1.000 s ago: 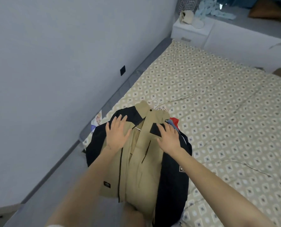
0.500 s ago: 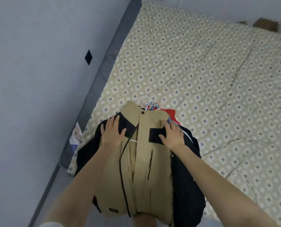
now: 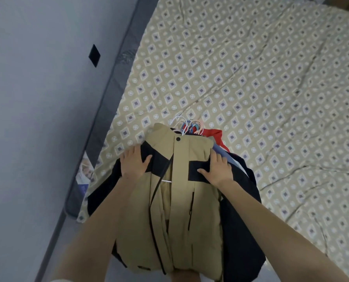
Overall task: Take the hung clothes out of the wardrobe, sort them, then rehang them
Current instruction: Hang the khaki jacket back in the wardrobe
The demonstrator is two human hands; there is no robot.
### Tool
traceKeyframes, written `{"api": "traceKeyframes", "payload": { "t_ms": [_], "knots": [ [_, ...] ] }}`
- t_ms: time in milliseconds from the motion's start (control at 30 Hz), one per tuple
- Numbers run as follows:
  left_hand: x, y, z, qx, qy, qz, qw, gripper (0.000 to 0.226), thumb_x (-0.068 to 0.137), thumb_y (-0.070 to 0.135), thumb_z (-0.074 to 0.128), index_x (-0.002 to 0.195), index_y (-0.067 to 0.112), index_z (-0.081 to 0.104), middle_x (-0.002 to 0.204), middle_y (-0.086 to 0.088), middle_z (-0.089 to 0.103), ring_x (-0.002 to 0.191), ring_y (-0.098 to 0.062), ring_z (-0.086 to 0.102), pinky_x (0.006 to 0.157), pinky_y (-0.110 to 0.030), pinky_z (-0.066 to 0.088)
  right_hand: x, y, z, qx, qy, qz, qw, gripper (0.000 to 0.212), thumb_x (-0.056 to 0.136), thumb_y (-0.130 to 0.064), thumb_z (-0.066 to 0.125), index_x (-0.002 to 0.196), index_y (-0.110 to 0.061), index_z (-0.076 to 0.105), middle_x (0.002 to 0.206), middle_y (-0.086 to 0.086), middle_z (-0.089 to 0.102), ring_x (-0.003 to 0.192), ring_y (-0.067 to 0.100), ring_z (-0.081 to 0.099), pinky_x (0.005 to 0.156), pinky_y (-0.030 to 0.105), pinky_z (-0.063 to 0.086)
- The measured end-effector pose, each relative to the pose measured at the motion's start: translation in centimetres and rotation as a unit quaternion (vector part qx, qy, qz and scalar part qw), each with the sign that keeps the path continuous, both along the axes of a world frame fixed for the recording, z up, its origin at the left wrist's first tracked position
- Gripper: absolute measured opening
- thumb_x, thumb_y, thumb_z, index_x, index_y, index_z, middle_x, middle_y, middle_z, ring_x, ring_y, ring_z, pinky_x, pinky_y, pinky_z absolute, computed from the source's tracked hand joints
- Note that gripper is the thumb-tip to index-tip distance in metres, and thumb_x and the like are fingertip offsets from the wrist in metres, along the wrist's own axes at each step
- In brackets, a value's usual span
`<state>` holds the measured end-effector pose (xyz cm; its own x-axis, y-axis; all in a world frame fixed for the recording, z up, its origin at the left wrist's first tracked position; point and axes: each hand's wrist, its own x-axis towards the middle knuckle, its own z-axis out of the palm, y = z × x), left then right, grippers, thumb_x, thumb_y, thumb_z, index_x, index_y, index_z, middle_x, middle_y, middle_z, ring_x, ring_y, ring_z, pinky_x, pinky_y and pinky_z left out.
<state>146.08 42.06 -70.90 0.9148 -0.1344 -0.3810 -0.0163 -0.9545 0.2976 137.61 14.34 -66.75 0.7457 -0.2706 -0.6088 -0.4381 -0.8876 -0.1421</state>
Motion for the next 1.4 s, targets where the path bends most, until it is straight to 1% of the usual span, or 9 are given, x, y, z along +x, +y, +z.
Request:
{"api": "traceKeyframes", "payload": {
  "t_ms": [233, 433, 567, 767, 867, 1000, 1167, 1267, 1400],
  "knots": [
    [-0.5, 0.4, 1.5, -0.004, 0.015, -0.01, 1.0, 0.047, 0.096, 0.05, 0.053, 0.117, 0.007, 0.055, 0.111, -0.013, 0.065, 0.105, -0.032, 0.059, 0.091, -0.043, 0.046, 0.0, -0.1, 0.5, 0.021, 0.014, 0.007, 1.0, 0.079, 0.088, -0.056, 0.061, 0.145, -0.014, 0.027, 0.144, 0.008, 0.042, 0.134, 0.031, 0.037, 0.104, 0.046, 0.041],
    [-4.5, 0.6, 5.2, -0.088, -0.046, 0.065, 0.993, 0.037, 0.094, 0.045, 0.062, 0.105, 0.009, 0.061, 0.097, -0.009, 0.068, 0.091, -0.028, 0.064, 0.079, -0.038, 0.049, -0.9, -0.3, 2.0, 0.07, 0.01, -0.035, 0.997, 0.08, 0.086, -0.075, 0.042, 0.143, -0.019, 0.036, 0.143, 0.008, 0.047, 0.13, 0.033, 0.043, 0.103, 0.048, 0.042],
    [-7.9, 0.6, 8.5, -0.121, -0.087, 0.113, 0.982, 0.038, 0.091, 0.041, 0.067, 0.115, 0.011, 0.065, 0.1, -0.007, 0.071, 0.093, -0.026, 0.066, 0.078, -0.034, 0.047, -2.1, -0.7, 4.4, 0.115, -0.011, -0.033, 0.993, 0.074, 0.088, -0.074, 0.04, 0.138, -0.02, 0.043, 0.132, 0.007, 0.057, 0.117, 0.03, 0.056, 0.095, 0.047, 0.048],
    [-14.7, 1.3, 13.7, -0.144, -0.151, 0.163, 0.964, 0.034, 0.091, 0.033, 0.069, 0.119, 0.014, 0.065, 0.1, -0.003, 0.071, 0.092, -0.022, 0.065, 0.079, -0.034, 0.048, -4.6, -0.3, 9.4, 0.138, -0.037, 0.037, 0.989, 0.068, 0.094, -0.066, 0.039, 0.142, -0.019, 0.04, 0.13, 0.009, 0.059, 0.114, 0.031, 0.058, 0.091, 0.04, 0.048],
    [-18.9, 1.7, 16.1, -0.152, -0.187, 0.199, 0.95, 0.029, 0.09, 0.032, 0.069, 0.113, 0.014, 0.067, 0.099, -0.004, 0.071, 0.09, -0.022, 0.064, 0.078, -0.035, 0.049, -6.2, -0.1, 11.7, 0.133, -0.043, 0.102, 0.985, 0.069, 0.092, -0.069, 0.037, 0.142, -0.022, 0.041, 0.125, 0.009, 0.063, 0.111, 0.03, 0.06, 0.088, 0.04, 0.049],
    [-26.4, 2.1, 18.3, -0.161, -0.185, 0.282, 0.927, 0.022, 0.089, 0.036, 0.07, 0.087, 0.015, 0.062, 0.079, 0.002, 0.066, 0.075, -0.018, 0.061, 0.071, -0.043, 0.052, -9.2, 0.7, 14.4, 0.141, -0.06, 0.175, 0.973, 0.074, 0.089, -0.075, 0.037, 0.138, -0.021, 0.047, 0.128, 0.006, 0.062, 0.117, 0.029, 0.057, 0.084, 0.038, 0.045],
    [-36.9, 2.4, 20.8, -0.173, -0.205, 0.403, 0.875, 0.026, 0.088, 0.04, 0.071, 0.103, 0.018, 0.07, 0.091, 0.005, 0.071, 0.085, -0.015, 0.064, 0.078, -0.039, 0.053, -13.5, 3.6, 18.2, 0.187, -0.074, 0.259, 0.945, 0.071, 0.087, -0.075, 0.042, 0.132, -0.022, 0.055, 0.127, 0.004, 0.064, 0.117, 0.03, 0.057, 0.094, 0.041, 0.046],
    [-42.8, 3.1, 22.5, -0.166, -0.221, 0.456, 0.846, 0.026, 0.089, 0.04, 0.07, 0.109, 0.023, 0.07, 0.094, 0.009, 0.071, 0.088, -0.012, 0.063, 0.079, -0.037, 0.053, -16.3, 6.5, 19.9, 0.206, -0.077, 0.31, 0.925, 0.065, 0.085, -0.075, 0.046, 0.12, -0.023, 0.061, 0.116, 0.001, 0.068, 0.109, 0.028, 0.061, 0.087, 0.039, 0.048],
    [-49.9, 4.2, 24.5, -0.15, -0.241, 0.523, 0.804, 0.02, 0.088, 0.038, 0.071, 0.095, 0.019, 0.07, 0.084, 0.007, 0.069, 0.081, -0.012, 0.062, 0.07, -0.035, 0.051, -20.3, 10.4, 21.9, 0.227, -0.091, 0.375, 0.894, 0.053, 0.086, -0.072, 0.048, 0.102, -0.023, 0.062, 0.103, 0.001, 0.07, 0.099, 0.027, 0.062, 0.075, 0.036, 0.045]
  ]
}}
